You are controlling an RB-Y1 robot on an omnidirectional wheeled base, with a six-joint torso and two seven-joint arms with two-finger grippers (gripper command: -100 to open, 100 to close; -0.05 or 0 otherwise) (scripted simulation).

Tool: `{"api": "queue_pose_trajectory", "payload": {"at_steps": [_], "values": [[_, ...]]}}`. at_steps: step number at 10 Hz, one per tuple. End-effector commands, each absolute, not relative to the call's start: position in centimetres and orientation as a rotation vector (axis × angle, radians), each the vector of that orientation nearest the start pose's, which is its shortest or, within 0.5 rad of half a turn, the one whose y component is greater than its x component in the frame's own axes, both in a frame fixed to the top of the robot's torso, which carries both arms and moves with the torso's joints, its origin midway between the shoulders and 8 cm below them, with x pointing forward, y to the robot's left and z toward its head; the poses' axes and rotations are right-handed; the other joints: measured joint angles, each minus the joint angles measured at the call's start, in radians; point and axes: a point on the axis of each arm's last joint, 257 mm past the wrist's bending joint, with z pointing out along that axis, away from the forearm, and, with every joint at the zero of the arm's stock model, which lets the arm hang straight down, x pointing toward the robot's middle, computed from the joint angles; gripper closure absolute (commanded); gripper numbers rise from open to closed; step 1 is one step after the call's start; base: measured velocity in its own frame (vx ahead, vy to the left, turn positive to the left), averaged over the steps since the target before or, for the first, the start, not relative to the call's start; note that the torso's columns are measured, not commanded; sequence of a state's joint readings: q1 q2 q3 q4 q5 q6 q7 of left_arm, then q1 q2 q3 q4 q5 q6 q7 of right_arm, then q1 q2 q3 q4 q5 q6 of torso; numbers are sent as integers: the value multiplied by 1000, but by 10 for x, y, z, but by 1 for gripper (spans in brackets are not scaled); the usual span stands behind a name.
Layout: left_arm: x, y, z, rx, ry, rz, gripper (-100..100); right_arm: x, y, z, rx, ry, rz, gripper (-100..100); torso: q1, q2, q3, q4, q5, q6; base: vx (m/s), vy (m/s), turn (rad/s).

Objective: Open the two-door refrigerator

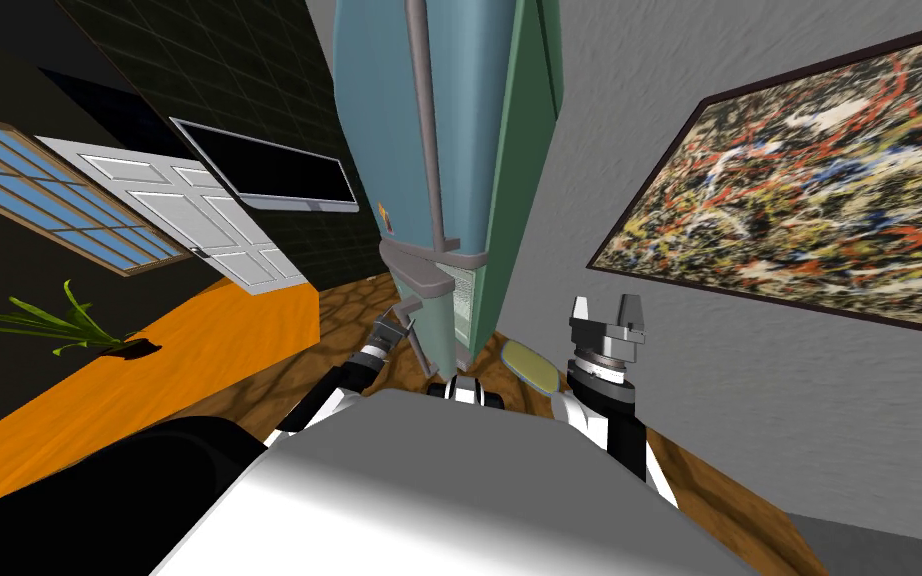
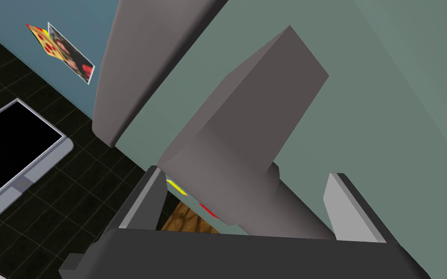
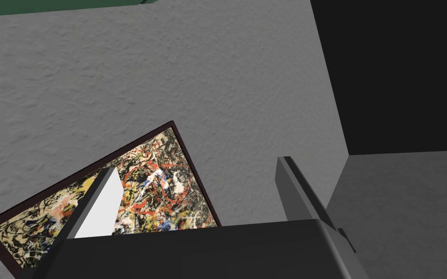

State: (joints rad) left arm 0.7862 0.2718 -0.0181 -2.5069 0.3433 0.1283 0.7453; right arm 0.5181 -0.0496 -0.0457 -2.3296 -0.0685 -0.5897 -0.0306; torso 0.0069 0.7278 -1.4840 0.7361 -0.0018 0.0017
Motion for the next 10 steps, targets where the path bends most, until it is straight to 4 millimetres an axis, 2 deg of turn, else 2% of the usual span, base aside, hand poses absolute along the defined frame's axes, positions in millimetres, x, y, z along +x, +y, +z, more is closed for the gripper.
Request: {"api": "queue_pose_trajectory", "payload": {"at_steps": [1, 2, 3, 5, 6, 7, 9, 10], "values": [[343, 280, -109, -1728, 718, -1809, 100, 313, -292, 58, 566, 518, 1353, 0, 2, 1, 2, 1, 1, -1, -58, 101, -11], [343, 280, -109, -1738, 707, -1819, 100, 313, -292, 58, 566, 518, 1353, 0, -2, -2, 0, 0, 1, -2, 0, 27, 20], [345, 275, -108, -1710, 766, -1817, 100, 313, -292, 58, 566, 518, 1353, 0, -6, -5, -2, -1, 0, -1, -71, 140, -53], [345, 276, -108, -1722, 747, -1827, 100, 313, -292, 58, 566, 518, 1353, 0, 3, 0, 1, 1, 1, -1, -94, 134, -40], [345, 276, -108, -1734, 734, -1838, 100, 313, -292, 58, 566, 518, 1353, 0, -2, -2, 0, 1, 1, -2, -18, 23, 21], [347, 271, -107, -1705, 795, -1836, 100, 313, -292, 58, 566, 518, 1353, 0, -7, -4, -1, 0, 0, -1, -96, 134, -47], [347, 272, -107, -1719, 775, -1848, 100, 313, -292, 58, 566, 518, 1353, 0, 1, 4, 3, 1, 1, -1, -97, 148, -45], [347, 272, -107, -1730, 764, -1858, 100, 313, -292, 58, 566, 518, 1353, 0, -5, 0, 2, 1, 1, -1, 4, 14, 19]]}}
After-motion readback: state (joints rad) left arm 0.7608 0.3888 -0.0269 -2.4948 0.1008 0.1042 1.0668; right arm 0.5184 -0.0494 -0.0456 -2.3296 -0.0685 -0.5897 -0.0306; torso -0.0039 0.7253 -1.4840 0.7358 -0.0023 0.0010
